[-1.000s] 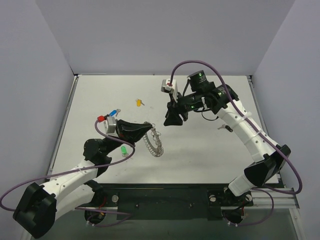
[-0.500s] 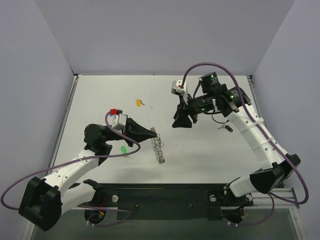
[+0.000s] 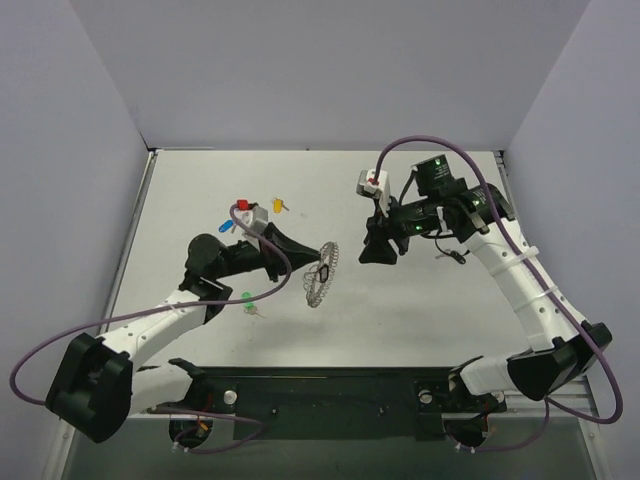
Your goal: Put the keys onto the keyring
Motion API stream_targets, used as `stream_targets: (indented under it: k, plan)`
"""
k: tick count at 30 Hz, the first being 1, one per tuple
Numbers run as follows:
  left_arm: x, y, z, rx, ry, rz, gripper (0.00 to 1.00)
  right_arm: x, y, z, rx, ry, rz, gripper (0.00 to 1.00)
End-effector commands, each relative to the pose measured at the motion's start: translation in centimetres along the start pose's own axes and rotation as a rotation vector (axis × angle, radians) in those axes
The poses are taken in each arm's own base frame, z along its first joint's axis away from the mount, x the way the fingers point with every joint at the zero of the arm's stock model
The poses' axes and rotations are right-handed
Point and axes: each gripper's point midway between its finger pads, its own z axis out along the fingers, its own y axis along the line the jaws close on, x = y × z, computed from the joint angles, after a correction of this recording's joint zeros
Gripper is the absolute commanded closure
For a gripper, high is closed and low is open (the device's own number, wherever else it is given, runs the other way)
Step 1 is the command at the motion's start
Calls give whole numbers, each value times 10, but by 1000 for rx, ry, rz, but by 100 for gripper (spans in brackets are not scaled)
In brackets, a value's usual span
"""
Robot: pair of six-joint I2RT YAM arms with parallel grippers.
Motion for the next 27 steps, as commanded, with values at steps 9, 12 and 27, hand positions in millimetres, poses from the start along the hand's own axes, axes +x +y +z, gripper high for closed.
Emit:
stream_targets:
  k: [9, 12, 27]
  plan:
    - [-5, 140, 68, -491, -126, -427, 100, 51, -59, -64, 410, -31, 270, 53]
    - [19, 169, 92, -503, -118, -520, 100, 60, -67, -78, 475, -50, 315, 53]
    - [60, 245, 197, -311, -271, -735, 100, 104, -73, -110, 584, -120, 505, 53]
